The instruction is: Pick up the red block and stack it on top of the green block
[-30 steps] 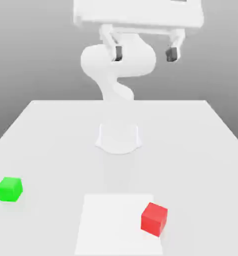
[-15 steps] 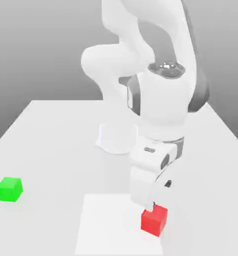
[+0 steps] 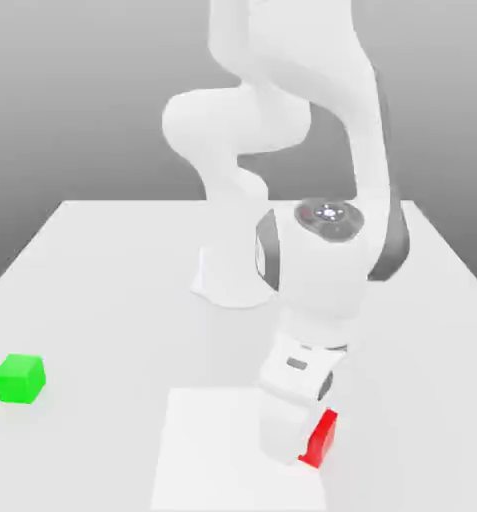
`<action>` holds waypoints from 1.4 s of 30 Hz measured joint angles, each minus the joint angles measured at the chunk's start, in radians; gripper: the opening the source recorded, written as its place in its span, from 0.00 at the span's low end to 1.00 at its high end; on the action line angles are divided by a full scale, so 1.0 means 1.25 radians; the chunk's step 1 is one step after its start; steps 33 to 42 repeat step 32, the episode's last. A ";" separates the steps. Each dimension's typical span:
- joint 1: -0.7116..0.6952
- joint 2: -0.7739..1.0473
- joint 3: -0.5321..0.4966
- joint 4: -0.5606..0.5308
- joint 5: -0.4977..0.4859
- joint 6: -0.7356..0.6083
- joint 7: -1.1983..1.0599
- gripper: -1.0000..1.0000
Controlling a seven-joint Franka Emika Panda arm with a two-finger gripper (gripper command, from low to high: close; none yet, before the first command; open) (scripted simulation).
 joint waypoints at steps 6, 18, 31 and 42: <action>-0.086 -0.076 -0.097 -0.006 -0.012 -0.070 0.137 0.00; -0.430 -0.124 -0.294 0.004 -0.021 -0.127 0.543 0.00; -0.567 0.031 -0.239 0.019 0.163 -0.006 0.524 1.00; -0.567 0.031 -0.239 0.019 0.163 -0.006 0.524 1.00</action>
